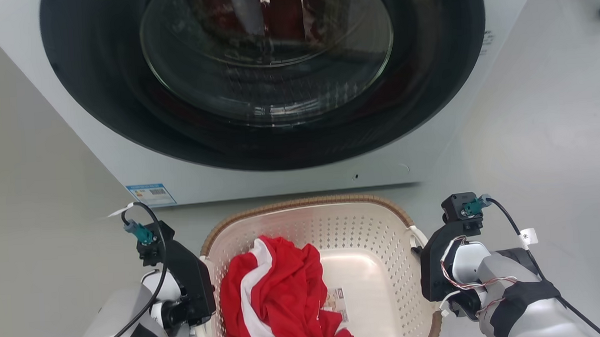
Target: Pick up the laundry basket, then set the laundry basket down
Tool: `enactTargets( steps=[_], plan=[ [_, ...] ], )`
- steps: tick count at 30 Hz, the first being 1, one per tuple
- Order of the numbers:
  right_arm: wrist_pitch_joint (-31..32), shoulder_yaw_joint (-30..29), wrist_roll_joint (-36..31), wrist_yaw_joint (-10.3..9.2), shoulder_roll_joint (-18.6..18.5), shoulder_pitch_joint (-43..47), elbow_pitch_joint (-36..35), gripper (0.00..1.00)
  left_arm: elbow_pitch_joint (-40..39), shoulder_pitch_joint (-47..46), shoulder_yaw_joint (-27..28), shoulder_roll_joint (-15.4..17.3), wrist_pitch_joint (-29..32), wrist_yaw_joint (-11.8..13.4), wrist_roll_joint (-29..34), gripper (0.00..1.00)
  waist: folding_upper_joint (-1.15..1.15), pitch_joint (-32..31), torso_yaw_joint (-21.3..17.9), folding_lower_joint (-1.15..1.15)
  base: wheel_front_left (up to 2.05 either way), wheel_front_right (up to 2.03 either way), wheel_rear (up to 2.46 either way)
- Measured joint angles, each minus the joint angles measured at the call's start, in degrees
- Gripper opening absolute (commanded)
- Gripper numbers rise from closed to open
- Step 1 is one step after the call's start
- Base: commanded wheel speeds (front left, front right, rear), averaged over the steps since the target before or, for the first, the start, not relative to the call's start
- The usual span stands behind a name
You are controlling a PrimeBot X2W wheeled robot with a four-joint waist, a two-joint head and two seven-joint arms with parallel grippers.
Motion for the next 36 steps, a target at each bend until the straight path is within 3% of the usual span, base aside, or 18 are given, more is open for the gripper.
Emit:
enactTargets(
  steps=[19, 36],
  plan=[
    [7.12, 0.71, 7.16, 0.00, 0.32, 0.59, -0.60, 0.00, 1.12, 0.85, 0.12, 1.41, 4.42, -0.02, -2.87, 0.00, 0.00, -9.67, -0.12, 0.00, 0.00, 0.00, 0.00],
    [9.89, 1.37, 10.69, -0.01, 0.40, 0.51, -0.52, 0.00, 1.18, 0.90, -0.31, 1.86, 6.11, -0.03, -3.50, 0.00, 0.00, -11.95, -0.59, 0.01, 0.00, 0.00, 0.00]
  ],
)
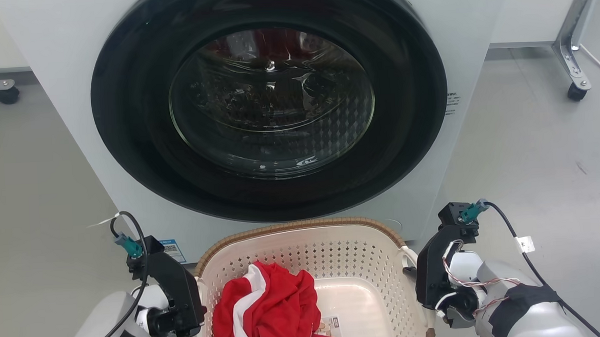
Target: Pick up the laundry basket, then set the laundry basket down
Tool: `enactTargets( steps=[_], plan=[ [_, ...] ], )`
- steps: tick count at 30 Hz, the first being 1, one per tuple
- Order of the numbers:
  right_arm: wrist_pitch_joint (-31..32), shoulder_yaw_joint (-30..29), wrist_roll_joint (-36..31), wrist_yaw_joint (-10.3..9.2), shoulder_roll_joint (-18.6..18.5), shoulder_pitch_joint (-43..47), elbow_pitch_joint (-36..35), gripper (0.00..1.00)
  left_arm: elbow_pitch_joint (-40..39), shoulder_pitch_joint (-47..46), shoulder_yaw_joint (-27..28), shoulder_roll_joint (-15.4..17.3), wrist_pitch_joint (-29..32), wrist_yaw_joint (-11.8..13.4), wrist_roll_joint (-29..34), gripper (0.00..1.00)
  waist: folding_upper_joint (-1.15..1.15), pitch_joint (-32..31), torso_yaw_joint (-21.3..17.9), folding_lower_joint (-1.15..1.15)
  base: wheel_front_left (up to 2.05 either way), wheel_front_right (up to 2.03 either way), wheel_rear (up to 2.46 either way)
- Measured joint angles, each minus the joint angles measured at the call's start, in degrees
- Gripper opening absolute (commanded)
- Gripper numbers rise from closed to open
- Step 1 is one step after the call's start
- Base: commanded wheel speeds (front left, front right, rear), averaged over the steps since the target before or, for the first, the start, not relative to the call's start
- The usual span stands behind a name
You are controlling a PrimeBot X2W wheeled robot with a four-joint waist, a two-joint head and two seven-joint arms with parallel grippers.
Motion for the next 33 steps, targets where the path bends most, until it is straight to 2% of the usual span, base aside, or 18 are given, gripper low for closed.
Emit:
enactTargets(
  steps=[33],
  plan=[
    [1.46, 3.10, 3.75, -0.01, -0.13, 0.00, 0.27, 0.00, -0.04, 0.82, -1.22, 0.57, 0.15, 0.00, -2.22, 0.00, 0.01, -0.18, -0.10, 0.00, 0.00, 0.00, 0.00]
  ],
)
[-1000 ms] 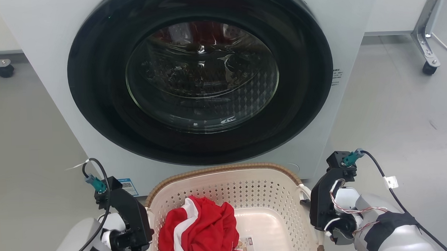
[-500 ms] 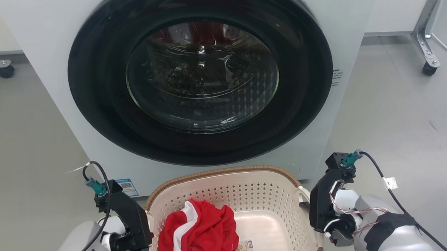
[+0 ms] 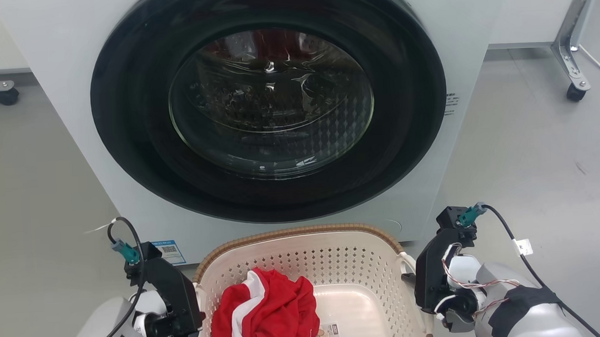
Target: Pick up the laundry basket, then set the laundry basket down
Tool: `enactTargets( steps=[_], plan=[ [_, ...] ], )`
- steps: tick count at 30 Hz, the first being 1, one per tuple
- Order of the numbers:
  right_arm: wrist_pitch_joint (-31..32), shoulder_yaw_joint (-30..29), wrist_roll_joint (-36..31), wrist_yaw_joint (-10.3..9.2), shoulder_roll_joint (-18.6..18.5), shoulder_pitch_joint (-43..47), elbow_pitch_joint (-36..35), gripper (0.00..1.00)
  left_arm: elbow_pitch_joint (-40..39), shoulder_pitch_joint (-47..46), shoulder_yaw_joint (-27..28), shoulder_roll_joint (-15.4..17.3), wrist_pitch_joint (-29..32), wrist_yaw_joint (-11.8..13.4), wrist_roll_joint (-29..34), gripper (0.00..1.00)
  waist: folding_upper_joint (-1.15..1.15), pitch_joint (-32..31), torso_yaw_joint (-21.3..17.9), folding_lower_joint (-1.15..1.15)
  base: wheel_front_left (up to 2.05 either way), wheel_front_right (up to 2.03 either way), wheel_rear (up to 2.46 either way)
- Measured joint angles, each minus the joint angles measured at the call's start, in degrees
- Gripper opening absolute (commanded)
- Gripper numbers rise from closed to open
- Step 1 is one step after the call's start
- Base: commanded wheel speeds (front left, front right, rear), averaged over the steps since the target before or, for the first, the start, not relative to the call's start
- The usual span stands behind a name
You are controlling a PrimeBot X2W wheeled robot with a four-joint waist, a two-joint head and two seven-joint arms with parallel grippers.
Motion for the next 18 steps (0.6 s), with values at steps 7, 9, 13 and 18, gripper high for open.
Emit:
enactTargets(
  steps=[7, 9, 13, 18],
  plan=[
    [-0.08, 0.21, 0.79, 0.00, 0.00, -0.30, 0.34, 0.00, -0.02, 0.01, -0.07, -0.01, -0.55, 0.00, -0.13, 0.00, 0.00, 0.05, -0.07, 0.00, 0.00, 0.00, 0.00],
    [-0.29, 0.42, 0.79, 0.00, -0.01, -0.39, 0.35, 0.00, -0.18, 0.00, -0.18, -0.01, -0.60, 0.01, -0.20, 0.00, 0.00, 0.10, -0.08, 0.00, 0.00, 0.00, 0.00],
    [-1.19, 1.02, 1.07, 0.00, -0.18, -0.39, -0.02, 0.00, -0.68, -0.01, -0.73, 0.00, -1.91, 0.02, -0.09, 0.00, 0.00, 0.38, -0.06, 0.00, 0.00, 0.00, 0.00],
    [-2.43, 1.36, 1.09, 0.00, -0.43, -0.34, -0.18, 0.00, -1.08, -0.02, -1.40, -0.20, -3.94, 0.02, 0.33, 0.00, 0.00, 1.41, 0.10, 0.00, 0.00, 0.00, 0.00]
  ],
)
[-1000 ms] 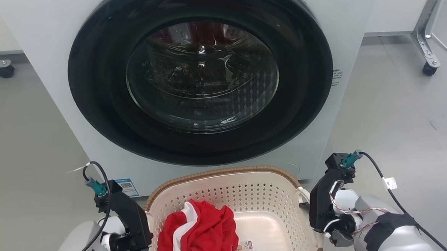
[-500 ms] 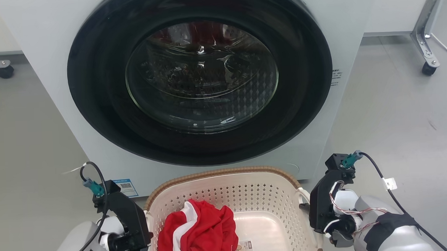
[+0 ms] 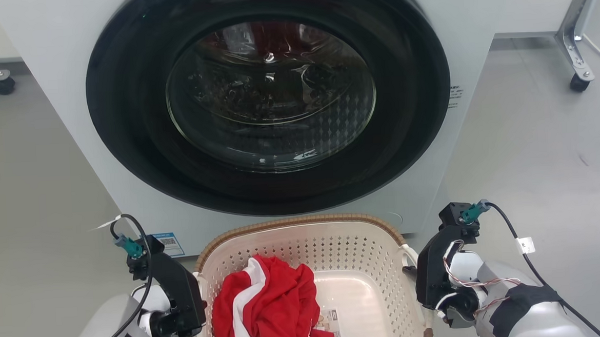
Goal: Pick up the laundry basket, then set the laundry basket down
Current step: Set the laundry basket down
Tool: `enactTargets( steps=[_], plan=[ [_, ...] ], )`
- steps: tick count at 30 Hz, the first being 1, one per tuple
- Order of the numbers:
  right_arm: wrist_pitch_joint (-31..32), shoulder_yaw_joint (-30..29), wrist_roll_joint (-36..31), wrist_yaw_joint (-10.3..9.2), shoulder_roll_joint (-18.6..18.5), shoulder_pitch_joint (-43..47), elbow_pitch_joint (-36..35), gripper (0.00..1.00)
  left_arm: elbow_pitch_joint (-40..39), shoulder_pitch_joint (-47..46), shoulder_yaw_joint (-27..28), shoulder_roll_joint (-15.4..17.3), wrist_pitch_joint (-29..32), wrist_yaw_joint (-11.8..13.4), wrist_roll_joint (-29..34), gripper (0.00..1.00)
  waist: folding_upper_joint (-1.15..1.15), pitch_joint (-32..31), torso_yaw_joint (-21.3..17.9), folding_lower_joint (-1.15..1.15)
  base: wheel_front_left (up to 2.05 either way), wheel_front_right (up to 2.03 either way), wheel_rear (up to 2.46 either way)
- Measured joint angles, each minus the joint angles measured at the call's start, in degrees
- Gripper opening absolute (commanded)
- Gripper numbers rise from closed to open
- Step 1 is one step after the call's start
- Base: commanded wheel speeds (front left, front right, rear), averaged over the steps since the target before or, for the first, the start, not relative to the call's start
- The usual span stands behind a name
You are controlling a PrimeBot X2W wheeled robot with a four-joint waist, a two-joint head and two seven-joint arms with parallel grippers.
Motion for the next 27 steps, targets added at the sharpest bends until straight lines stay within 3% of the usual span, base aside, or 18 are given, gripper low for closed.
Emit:
enactTargets(
  steps=[27],
  plan=[
    [-12.32, 0.94, -2.44, -0.49, -0.51, -0.93, -0.26, 0.00, -1.56, -0.05, -3.00, -1.25, -17.00, 0.05, 5.70, 0.00, 0.00, 15.85, 0.18, 0.01, 0.00, 0.00, 0.00]
  ],
)
